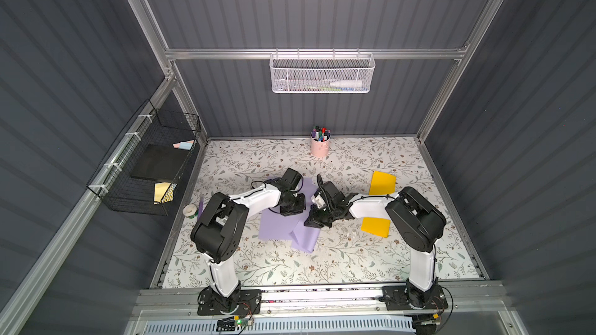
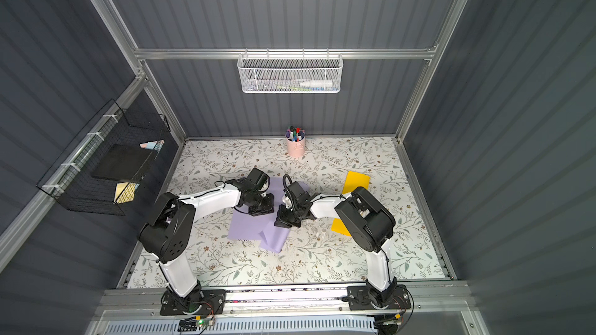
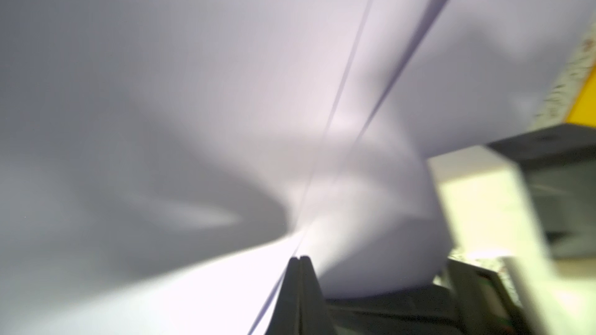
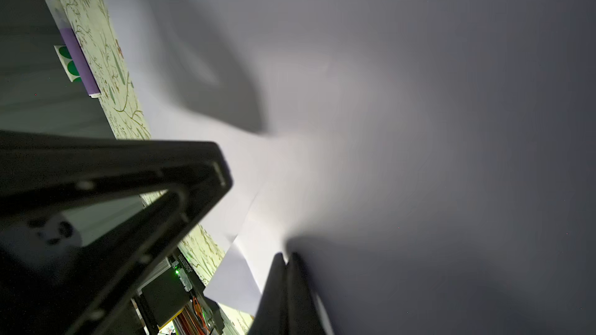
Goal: Fold the rectangular paper in half along the long edge
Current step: Fold the paper.
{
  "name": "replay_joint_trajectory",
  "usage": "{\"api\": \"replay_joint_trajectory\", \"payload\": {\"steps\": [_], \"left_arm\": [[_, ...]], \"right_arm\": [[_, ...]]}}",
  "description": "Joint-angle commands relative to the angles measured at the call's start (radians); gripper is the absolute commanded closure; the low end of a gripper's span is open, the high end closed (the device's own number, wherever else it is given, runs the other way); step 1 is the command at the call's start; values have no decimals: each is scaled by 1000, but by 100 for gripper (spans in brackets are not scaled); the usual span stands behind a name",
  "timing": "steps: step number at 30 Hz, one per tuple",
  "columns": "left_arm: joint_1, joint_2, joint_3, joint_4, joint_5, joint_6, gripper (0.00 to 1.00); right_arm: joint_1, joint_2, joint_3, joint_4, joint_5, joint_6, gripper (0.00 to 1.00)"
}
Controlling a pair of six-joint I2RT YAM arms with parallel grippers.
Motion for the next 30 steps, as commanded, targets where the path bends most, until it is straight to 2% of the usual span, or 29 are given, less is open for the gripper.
{"api": "replay_joint_trajectory", "payload": {"steps": [1,4,7,18,24,27,30], "left_arm": [[1,-67,-2,24,56,23,93],[1,-61,-16,44,140,56,92],[0,-35,-32,47,167,49,93],[0,25,-113,76,167,35,94],[-1,58,-123,63,111,30,95],[-2,62,-138,55,112,30,96],[-2,55,-157,52,112,29,95]], "right_arm": [[3,42,-39,-83,34,2,97],[3,43,-41,-81,33,2,97],[1,40,-40,-82,34,0,97],[-4,17,-49,-83,39,-3,97],[-6,2,-45,-96,36,-14,97],[-9,-38,-27,-141,33,-32,93],[-29,-156,-15,-212,49,-60,82]]}}
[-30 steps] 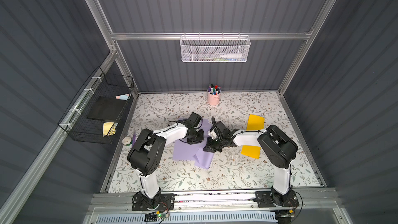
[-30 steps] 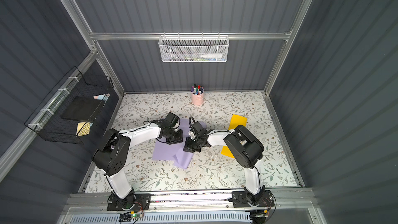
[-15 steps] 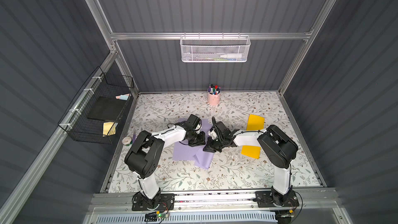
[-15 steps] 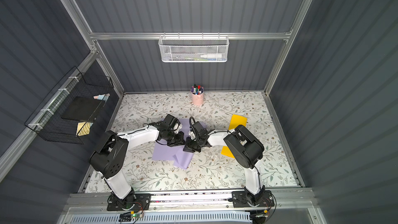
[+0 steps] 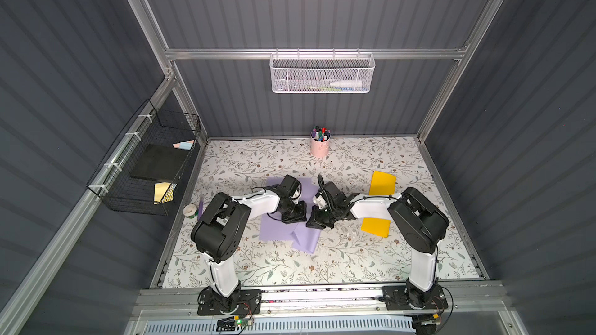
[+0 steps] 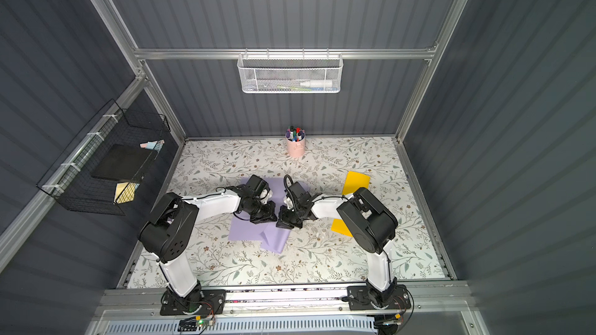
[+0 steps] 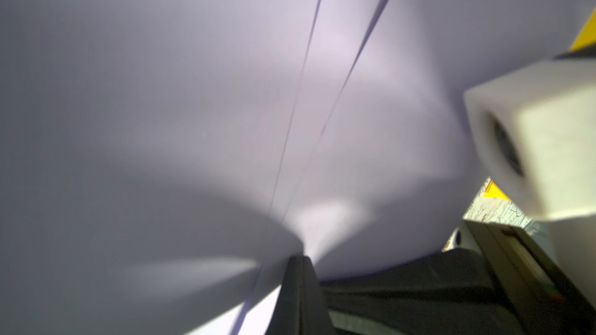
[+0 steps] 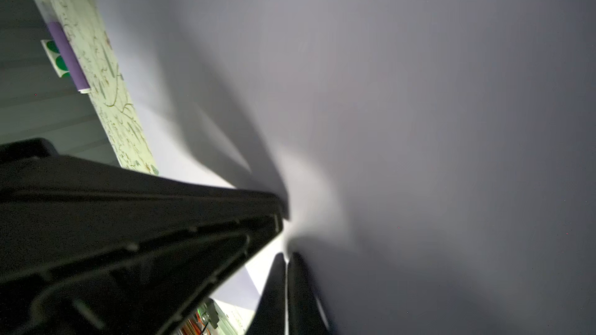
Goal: Fold the rectangular paper in half along the long edge
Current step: Fold the paper.
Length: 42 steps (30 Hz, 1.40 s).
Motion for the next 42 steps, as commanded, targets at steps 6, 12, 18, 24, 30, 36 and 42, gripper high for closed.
{"api": "replay_joint_trajectory", "payload": {"steps": [6,12,18,24,30,36,42], "left_arm": [[-3,19,-55,-34,-75,1,96],[-4,3,-64,-8,-62,-10,95],[-5,-20,-74,-3,-61,-10,95],[-5,-51,-76,-2,-59,-15,95],[-6,-90,-66,0,-59,-24,94],[-5,-140,-57,-5,-59,-25,91],[-5,-168,-40,-19,-24,-19,86]], "right_arm": [[-191,-401,-109,-226,86,-22,59],[-289,-385,-155,-264,67,-71,47],[-288,-223,-141,-71,-32,-34,46],[-287,-143,-113,81,-105,9,44],[-288,-59,-54,113,-144,9,45],[-288,-21,-27,100,-145,-10,47],[-285,13,7,68,-158,-41,48]]}}
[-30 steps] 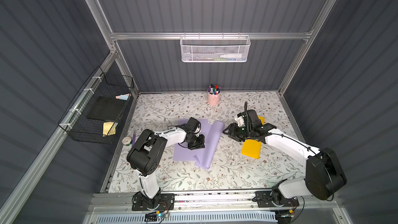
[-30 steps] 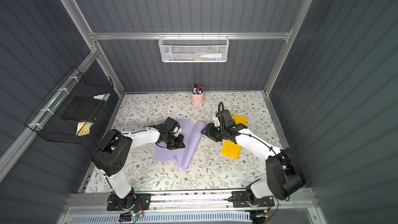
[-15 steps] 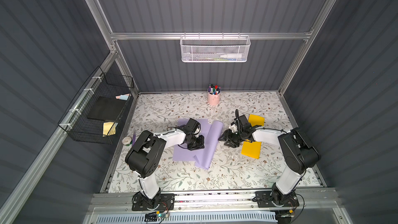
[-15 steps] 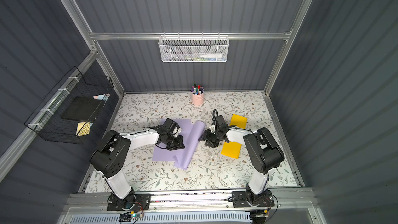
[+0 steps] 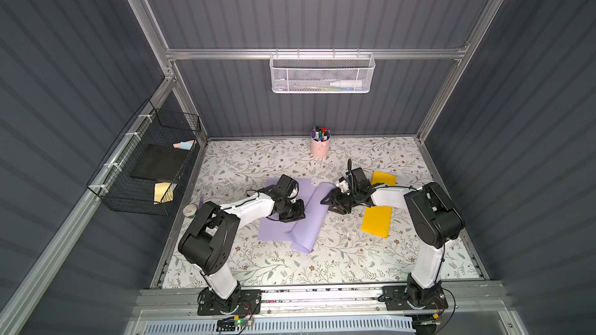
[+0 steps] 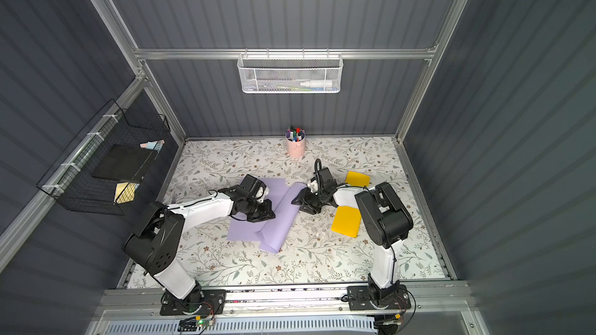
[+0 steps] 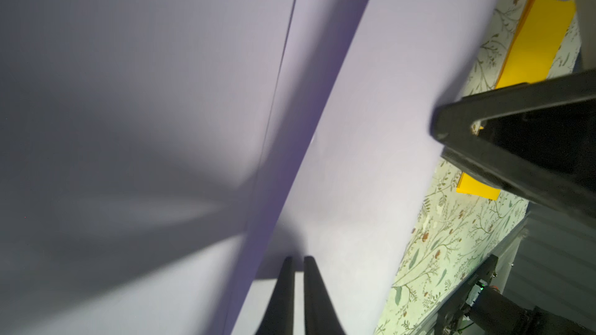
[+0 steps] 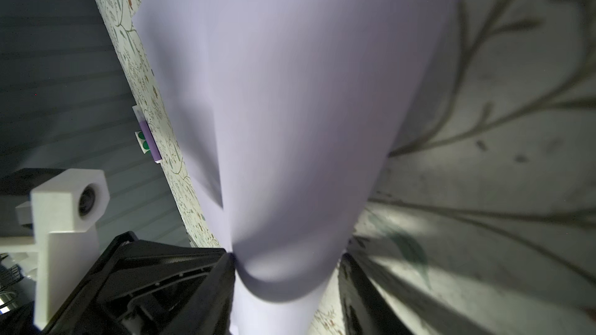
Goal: Fold the rectangular paper in half along the long edge
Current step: Fold the paper.
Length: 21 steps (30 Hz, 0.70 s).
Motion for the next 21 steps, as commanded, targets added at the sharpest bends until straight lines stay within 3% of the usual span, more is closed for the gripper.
{"api": "replay_joint_trajectory", "payload": {"steps": [1,6,16,21], "left_arm": [[-4,-35,15,-42,15,6,85],[-3,-42,39,-80,-4,23,79],[-3,-45,42,-92,-4,29,77],[-3,-50,40,-101,-38,34,77]], "right_arm": [[6,19,40,-30,-25,-30,49],[12,25,63,-84,-31,-79,49],[59,54,150,-261,18,-194,49],[64,43,128,-261,75,-173,51]]}}
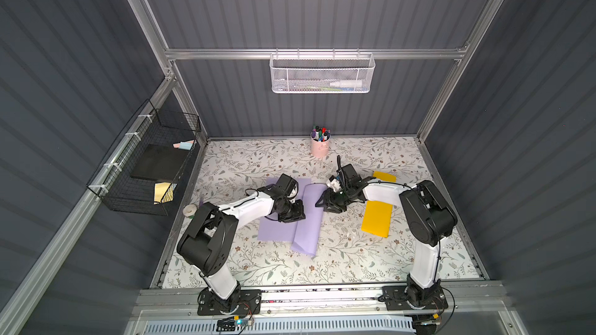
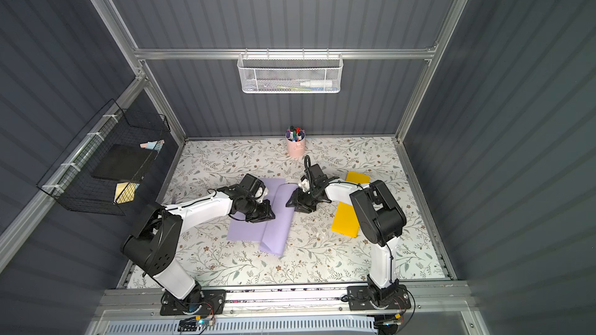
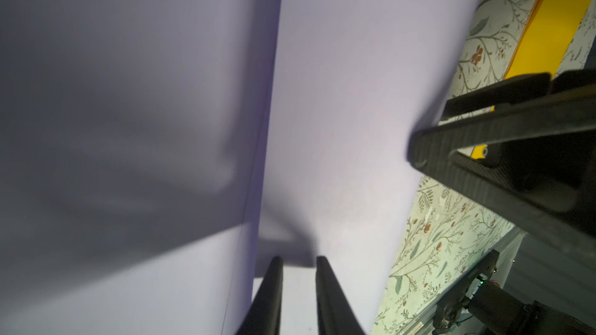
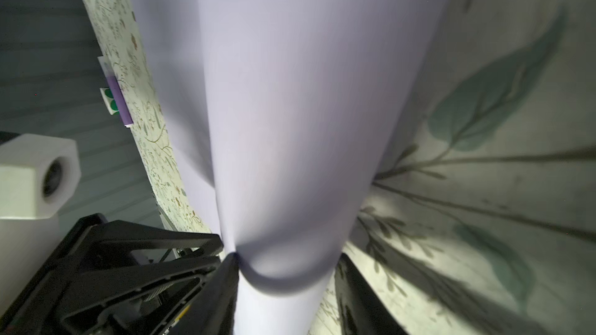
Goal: Fold the rectangular paper in half along the long edge
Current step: Fold the paper.
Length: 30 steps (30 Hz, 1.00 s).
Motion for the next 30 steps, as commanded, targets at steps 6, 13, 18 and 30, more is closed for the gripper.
{"api": "replay_joint_trajectory", "payload": {"steps": [6,13,18,30], "left_arm": [[-3,-33,24,-36,-30,30,77],[-3,-18,27,-33,-30,31,77],[-3,-2,30,-28,-25,30,77],[-3,20,30,-18,-15,26,76]], "right_arm": [[-2,-15,-52,0,77,45,52],[-1,-44,-115,79,93,107,53],[-1,-70,-152,136,88,130,51],[7,-129,-225,189,160,210,50]]}}
